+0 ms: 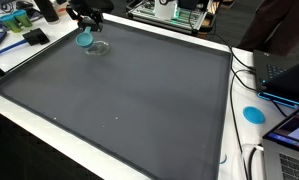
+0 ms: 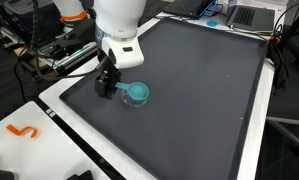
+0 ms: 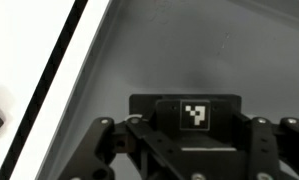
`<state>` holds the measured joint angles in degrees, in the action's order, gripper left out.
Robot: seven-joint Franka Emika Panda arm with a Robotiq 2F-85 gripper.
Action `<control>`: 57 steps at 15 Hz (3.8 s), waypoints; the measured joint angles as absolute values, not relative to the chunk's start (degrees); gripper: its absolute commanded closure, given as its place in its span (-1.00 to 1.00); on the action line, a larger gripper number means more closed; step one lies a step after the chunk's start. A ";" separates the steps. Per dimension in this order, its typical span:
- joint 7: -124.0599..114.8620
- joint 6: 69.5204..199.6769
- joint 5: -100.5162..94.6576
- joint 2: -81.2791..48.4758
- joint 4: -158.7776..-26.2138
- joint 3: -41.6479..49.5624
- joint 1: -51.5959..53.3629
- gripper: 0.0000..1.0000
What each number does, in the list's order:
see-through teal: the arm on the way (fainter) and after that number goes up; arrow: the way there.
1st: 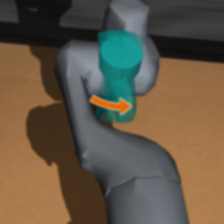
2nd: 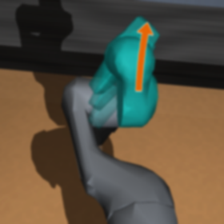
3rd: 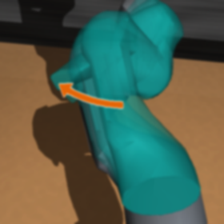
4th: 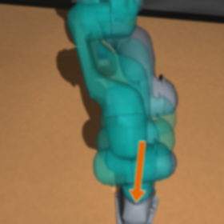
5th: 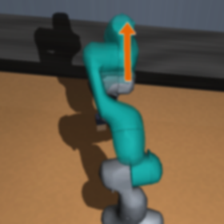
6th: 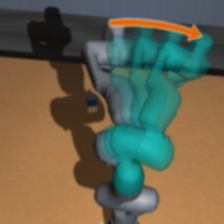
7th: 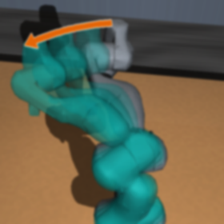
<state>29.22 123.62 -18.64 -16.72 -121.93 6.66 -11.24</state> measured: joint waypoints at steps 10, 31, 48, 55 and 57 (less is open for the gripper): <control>21.64 124.17 -23.40 -7.70 -125.35 6.03 -7.74 0.43; -9.09 123.65 -37.52 -7.57 -126.92 -0.98 3.24 0.43; -14.17 123.47 -38.11 -15.35 -120.48 -0.76 4.84 0.43; -12.99 123.47 -35.57 -17.86 -116.01 0.11 4.25 0.43; -11.02 123.47 -32.95 -18.43 -114.64 0.32 3.69 0.43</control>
